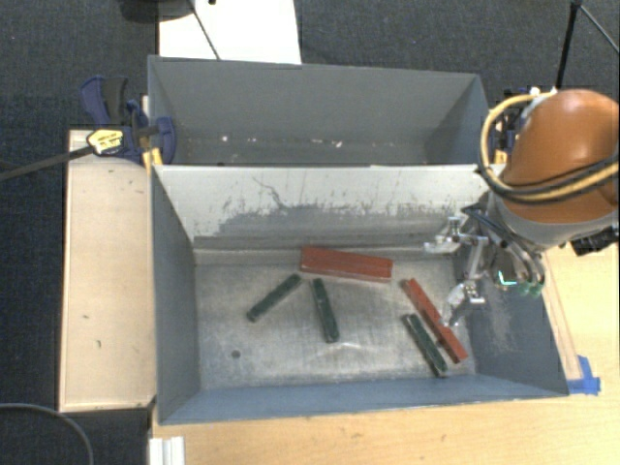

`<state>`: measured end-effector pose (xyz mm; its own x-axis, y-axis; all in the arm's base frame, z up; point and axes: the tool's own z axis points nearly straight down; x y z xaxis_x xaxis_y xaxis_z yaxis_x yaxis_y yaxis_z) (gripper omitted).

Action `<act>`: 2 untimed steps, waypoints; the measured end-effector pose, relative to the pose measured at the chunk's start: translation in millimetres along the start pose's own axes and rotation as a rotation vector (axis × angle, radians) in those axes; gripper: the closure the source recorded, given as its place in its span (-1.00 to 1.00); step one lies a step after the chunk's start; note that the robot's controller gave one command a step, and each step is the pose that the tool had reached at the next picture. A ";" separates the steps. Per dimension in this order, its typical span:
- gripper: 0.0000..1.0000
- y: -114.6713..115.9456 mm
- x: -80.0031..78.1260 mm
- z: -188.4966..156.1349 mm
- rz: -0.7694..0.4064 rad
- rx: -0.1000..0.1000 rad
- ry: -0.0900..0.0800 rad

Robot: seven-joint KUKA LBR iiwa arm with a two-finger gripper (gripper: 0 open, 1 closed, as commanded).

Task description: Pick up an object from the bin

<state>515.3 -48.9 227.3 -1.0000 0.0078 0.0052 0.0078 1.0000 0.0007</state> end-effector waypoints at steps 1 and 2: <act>-1.00 0.1 -1.6 -3.8 -0.002 0.001 -0.008; -1.00 -6.9 -28.2 39.0 -0.036 0.002 -0.018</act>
Offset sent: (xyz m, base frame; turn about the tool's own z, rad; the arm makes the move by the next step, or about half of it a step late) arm 0.0729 -0.0213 -0.1394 -0.0981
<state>543.3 -56.1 188.2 -0.9995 -0.0286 -0.0125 -0.0286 0.9996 -0.0013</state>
